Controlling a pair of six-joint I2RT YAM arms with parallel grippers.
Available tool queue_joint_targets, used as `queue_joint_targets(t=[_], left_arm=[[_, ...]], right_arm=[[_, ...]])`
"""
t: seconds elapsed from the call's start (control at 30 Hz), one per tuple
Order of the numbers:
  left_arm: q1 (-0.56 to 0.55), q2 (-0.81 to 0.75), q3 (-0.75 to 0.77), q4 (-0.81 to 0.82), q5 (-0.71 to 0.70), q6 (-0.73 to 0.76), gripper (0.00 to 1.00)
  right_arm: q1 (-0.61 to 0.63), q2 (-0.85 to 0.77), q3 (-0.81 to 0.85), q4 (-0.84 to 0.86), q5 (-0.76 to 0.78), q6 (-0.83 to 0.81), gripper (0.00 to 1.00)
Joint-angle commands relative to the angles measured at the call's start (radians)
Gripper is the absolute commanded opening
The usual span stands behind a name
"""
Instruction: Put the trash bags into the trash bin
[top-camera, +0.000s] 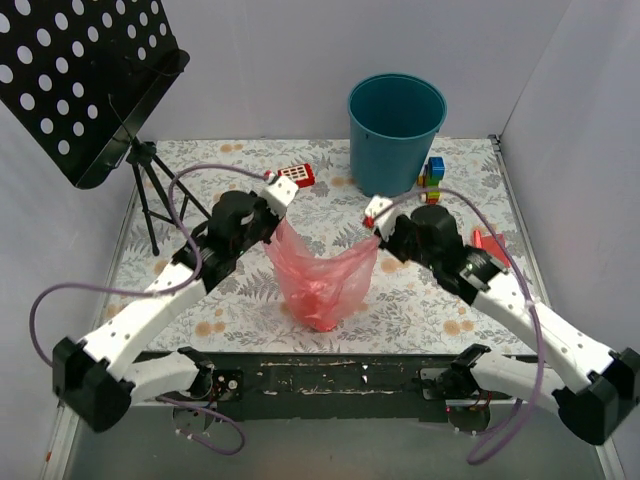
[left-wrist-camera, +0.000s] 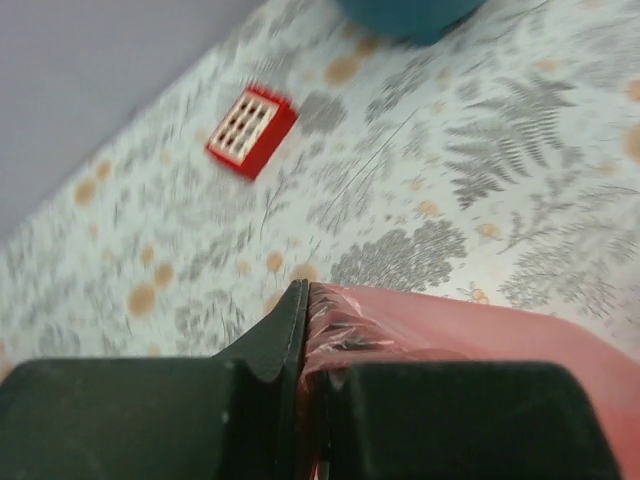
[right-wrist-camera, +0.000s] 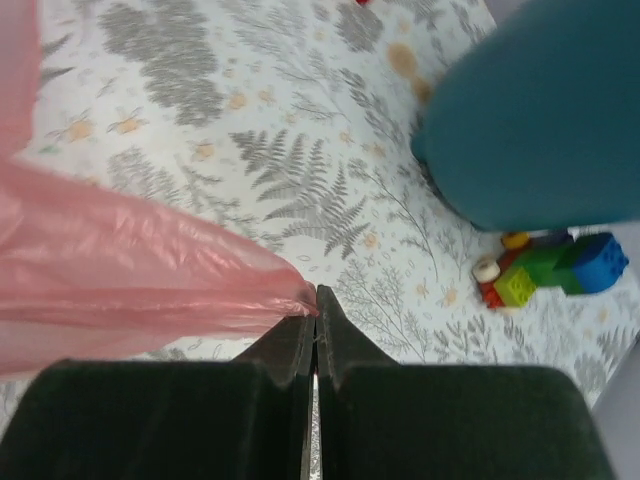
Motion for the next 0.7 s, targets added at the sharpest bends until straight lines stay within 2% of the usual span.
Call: queue_joint_targets(t=[0.0,0.1,0.17,0.3,0.37,0.4,0.43,0.5,0.53,0.6,0.67], left_arm=[[0.031,0.233,0.184,-0.351,-0.447,-0.400,0.00],[0.042,0.296,0.275,-0.294,-0.472,-0.375,0.00],[0.044,0.364,0.390,-0.231,-0.503,-0.317,0.00],[0.067,0.541,0.780,-0.099,-0.599,-0.223,0.00],[0.067,0.617,1.006,-0.005,-0.624,-0.177,0.00],[0.056,0.717,1.301,0.100,-0.607,-0.139,0.00],[0.048,0.784,1.465,0.168,-0.586,-0.094,0.00],[0.027,0.826,1.548,0.478,-0.563,0.002,0.00],[0.019,0.821,1.530,0.632,-0.506,0.045,0.00],[0.004,0.791,1.461,0.833,-0.350,0.136,0.00],[-0.022,0.758,1.365,0.996,-0.252,0.208,0.00]], right_arm=[[-0.177,0.200,0.267,-0.057,0.091,0.271,0.01],[-0.246,0.413,0.523,-0.103,0.027,0.351,0.01],[-0.268,0.550,0.725,-0.125,-0.032,0.367,0.01],[-0.282,0.820,1.221,-0.157,-0.081,0.397,0.01],[-0.282,0.959,1.629,-0.156,-0.074,0.404,0.01],[-0.282,1.007,1.764,0.092,-0.060,0.361,0.01],[-0.280,0.942,1.659,0.363,0.010,0.329,0.01],[-0.269,0.856,1.457,0.855,0.093,0.211,0.01],[-0.266,0.894,1.528,0.916,0.095,0.127,0.01],[-0.262,0.984,1.755,0.926,0.072,0.017,0.01],[-0.255,0.931,1.689,0.987,0.075,-0.063,0.01]])
